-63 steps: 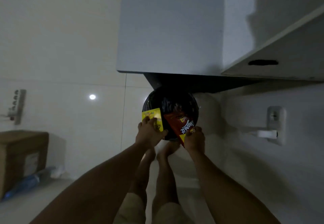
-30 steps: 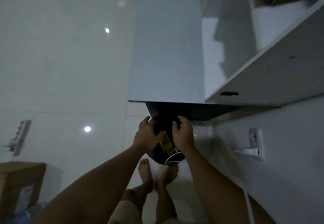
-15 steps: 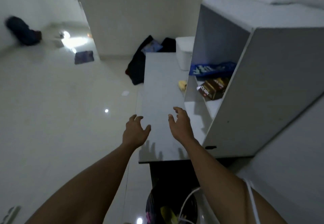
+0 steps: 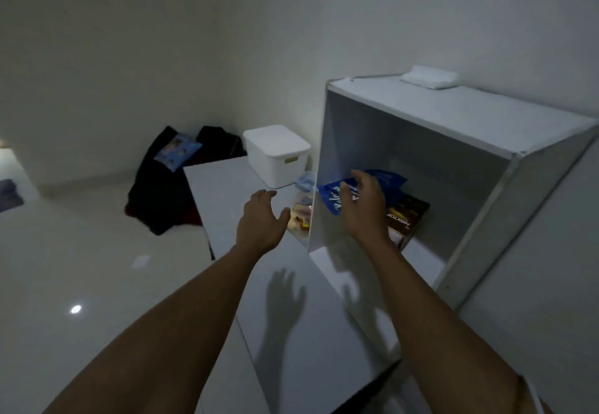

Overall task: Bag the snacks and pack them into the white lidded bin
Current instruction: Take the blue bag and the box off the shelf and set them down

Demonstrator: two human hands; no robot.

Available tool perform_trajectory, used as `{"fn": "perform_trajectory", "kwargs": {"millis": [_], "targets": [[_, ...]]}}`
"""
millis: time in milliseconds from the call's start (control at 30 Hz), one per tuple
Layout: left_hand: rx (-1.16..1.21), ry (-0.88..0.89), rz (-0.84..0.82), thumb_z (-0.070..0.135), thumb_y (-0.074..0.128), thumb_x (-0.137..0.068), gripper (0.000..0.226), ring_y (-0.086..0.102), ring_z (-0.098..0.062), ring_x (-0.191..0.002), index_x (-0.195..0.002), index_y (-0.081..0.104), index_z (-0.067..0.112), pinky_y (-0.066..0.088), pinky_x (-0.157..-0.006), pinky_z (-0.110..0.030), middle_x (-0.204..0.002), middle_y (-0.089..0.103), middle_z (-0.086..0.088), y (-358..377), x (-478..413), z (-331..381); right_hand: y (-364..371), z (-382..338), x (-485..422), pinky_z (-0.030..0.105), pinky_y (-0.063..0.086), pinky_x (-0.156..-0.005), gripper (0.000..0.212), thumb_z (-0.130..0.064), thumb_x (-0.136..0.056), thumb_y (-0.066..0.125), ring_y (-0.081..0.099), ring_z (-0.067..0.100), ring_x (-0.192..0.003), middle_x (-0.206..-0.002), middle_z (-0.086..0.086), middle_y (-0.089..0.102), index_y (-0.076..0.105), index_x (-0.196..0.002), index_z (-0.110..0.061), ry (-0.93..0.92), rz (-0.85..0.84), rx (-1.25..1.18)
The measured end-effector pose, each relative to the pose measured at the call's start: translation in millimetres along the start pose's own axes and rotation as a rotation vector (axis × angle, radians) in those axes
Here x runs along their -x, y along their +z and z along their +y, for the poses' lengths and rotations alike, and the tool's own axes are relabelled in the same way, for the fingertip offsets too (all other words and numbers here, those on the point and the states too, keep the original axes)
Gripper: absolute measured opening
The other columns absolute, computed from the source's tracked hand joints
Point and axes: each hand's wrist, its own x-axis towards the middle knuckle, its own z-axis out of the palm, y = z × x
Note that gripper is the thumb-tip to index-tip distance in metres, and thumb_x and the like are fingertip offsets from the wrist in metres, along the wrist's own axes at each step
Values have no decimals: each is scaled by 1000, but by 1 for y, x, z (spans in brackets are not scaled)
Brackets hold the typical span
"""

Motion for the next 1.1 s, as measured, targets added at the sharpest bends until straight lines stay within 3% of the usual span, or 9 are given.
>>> {"fn": "perform_trajectory", "kwargs": {"millis": [67,133,200,333,500,667,867,1100], "targets": [[16,84,-51,39,59,-92,57,44,-29,-131,-141,45,13,39,-104,-40,-146,44,-11,-2,-17,7,-8,-4,-7,18,45,-78,42,-29,-101,50,55,19,-119,-143,7,44,46,-140,-16,36,94,36],[54,160,-99,39,61,-91,55,47,-28,-127,-139,47,13,41,-101,-39,-142,48,-10,0,-32,17,-19,-4,-10,8,41,-66,41,-29,-101,51,55,12,-106,-140,6,45,46,-139,-14,73,157,76],[84,216,-149,42,60,-91,57,48,-28,-127,-139,47,14,42,-101,-41,-143,48,-10,4,-49,30,-29,-2,-13,8,39,-63,40,-28,-101,51,51,10,-99,-139,7,45,47,-138,-13,98,199,135],[86,367,-265,42,57,-92,59,45,-32,-130,-141,45,12,42,-104,-46,-143,48,-14,22,-80,58,-43,8,-12,25,44,-85,41,-31,-98,54,57,24,-112,-137,11,45,51,-133,-9,172,281,211],[-15,475,-369,41,57,-92,59,43,-32,-129,-142,42,13,42,-105,-47,-142,47,-15,54,-101,82,-48,30,-6,37,48,-97,53,-42,-92,61,56,32,-115,-134,14,44,49,-135,-12,357,307,256],[-147,538,-454,42,48,-95,58,40,-35,-129,-144,38,13,39,-105,-52,-142,44,-16,101,-117,82,-32,61,-9,39,47,-99,70,-55,-81,69,53,31,-117,-134,10,39,43,-137,-21,447,272,211],[-244,572,-440,45,38,-99,57,28,-33,-138,-148,31,17,27,-112,-56,-152,34,-12,142,-132,77,-10,85,-21,44,51,-93,94,-66,-67,73,49,31,-120,-144,8,28,29,-140,-25,499,239,401],[-311,565,-512,62,30,-96,65,13,-38,-146,-148,29,22,13,-116,-61,-157,25,-13,171,-158,68,-13,103,-12,41,53,-89,72,-47,-82,70,57,28,-112,-139,9,38,37,-138,-19,545,326,444]]}}
